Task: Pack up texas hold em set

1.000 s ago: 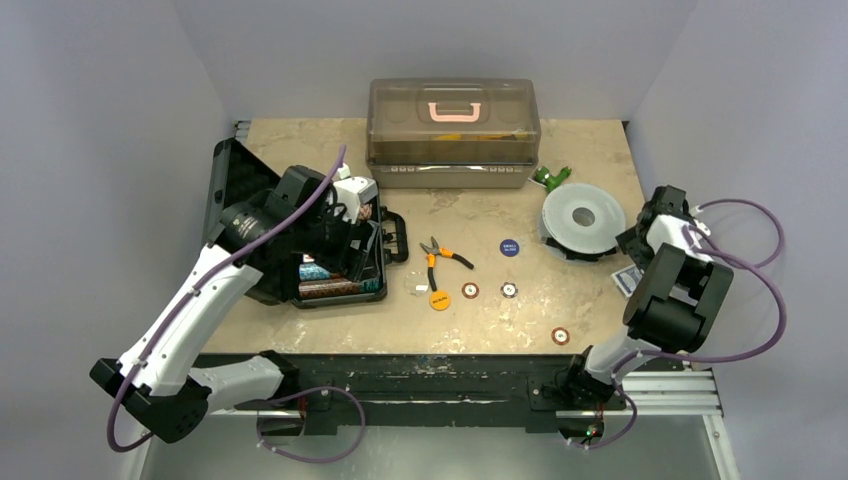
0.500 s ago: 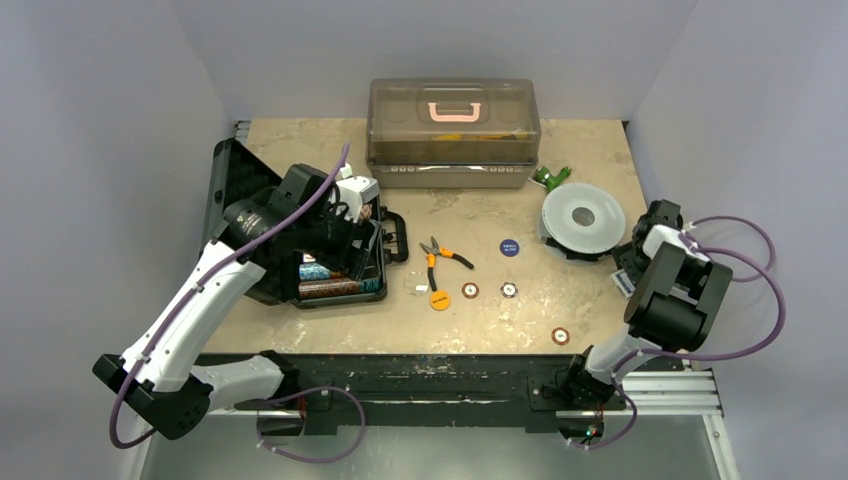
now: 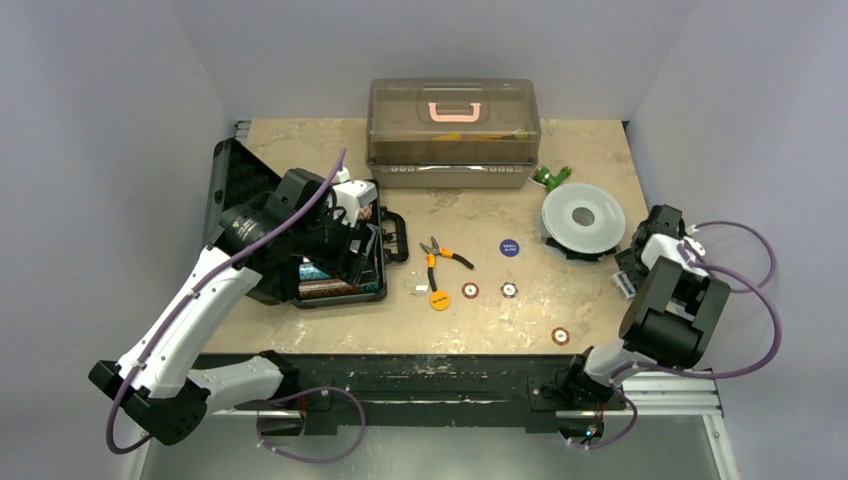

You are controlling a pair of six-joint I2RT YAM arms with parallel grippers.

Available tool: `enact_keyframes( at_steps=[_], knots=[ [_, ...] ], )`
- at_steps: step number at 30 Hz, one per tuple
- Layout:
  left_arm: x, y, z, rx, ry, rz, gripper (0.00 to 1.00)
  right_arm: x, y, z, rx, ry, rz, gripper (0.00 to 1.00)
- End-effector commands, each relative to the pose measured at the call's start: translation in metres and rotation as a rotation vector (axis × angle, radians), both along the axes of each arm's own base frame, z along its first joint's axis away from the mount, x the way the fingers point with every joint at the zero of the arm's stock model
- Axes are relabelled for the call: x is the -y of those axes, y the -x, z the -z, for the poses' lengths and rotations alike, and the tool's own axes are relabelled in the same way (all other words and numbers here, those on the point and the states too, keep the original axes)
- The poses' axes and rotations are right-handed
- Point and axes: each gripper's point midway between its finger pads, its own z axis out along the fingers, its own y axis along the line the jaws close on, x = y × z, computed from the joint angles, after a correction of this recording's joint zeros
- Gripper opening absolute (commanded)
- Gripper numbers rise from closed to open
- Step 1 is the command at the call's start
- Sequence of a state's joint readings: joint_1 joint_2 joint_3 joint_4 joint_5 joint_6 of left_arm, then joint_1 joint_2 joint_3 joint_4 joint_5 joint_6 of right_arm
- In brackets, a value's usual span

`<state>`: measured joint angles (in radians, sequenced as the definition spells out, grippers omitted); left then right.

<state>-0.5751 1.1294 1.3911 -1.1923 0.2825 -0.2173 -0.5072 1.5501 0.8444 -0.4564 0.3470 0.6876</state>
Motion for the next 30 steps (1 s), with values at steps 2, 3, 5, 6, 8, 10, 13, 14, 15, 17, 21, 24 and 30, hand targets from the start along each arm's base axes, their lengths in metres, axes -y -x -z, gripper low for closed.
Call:
enact_keyframes(
  at_steps=[2, 3, 5, 6, 8, 10, 13, 14, 15, 17, 21, 24, 30],
  knots=[
    [0.006, 0.004, -0.003, -0.001, 0.048, 0.014, 0.75, 0.013, -0.003, -0.039, 0.073, 0.1, -0.013, 0.48],
    [0.006, 0.005, -0.003, -0.004, 0.05, 0.015, 0.75, 0.012, -0.004, -0.044, 0.084, 0.102, -0.018, 0.47],
    [0.008, 0.005, -0.003, -0.007, 0.055, 0.016, 0.75, 0.01, -0.005, -0.059, 0.123, 0.111, -0.031, 0.46],
    [0.008, 0.005, -0.003, -0.008, 0.059, 0.013, 0.75, 0.009, -0.007, -0.067, 0.143, 0.117, -0.041, 0.46],
    [0.005, 0.003, -0.005, -0.002, 0.05, -0.016, 0.75, 0.006, -0.012, -0.087, 0.201, 0.124, -0.069, 0.46],
    [0.0, 0.0, -0.005, 0.011, 0.03, -0.055, 0.75, 0.002, -0.021, -0.114, 0.28, 0.135, -0.103, 0.45],
    [-0.009, -0.003, -0.008, 0.036, 0.003, -0.1, 0.75, -0.015, -0.036, -0.151, 0.338, 0.152, -0.154, 0.45],
    [-0.011, -0.003, -0.011, 0.045, 0.001, -0.109, 0.75, -0.023, -0.042, -0.164, 0.37, 0.159, -0.18, 0.44],
    [-0.012, -0.004, -0.014, 0.053, 0.0, -0.115, 0.75, -0.03, -0.049, -0.181, 0.416, 0.175, -0.205, 0.45],
    [-0.015, -0.004, -0.02, 0.066, 0.002, -0.127, 0.75, -0.047, -0.063, -0.216, 0.512, 0.209, -0.259, 0.45],
    [-0.018, -0.004, -0.037, 0.114, 0.033, -0.153, 0.75, -0.098, -0.099, -0.271, 0.642, 0.185, -0.404, 0.43],
    [-0.023, -0.003, -0.051, 0.159, 0.054, -0.181, 0.75, -0.166, -0.131, -0.288, 0.689, 0.11, -0.569, 0.43],
    [-0.038, -0.002, -0.078, 0.243, 0.068, -0.238, 0.75, -0.354, -0.16, -0.27, 0.719, -0.12, -0.913, 0.43]
  ],
)
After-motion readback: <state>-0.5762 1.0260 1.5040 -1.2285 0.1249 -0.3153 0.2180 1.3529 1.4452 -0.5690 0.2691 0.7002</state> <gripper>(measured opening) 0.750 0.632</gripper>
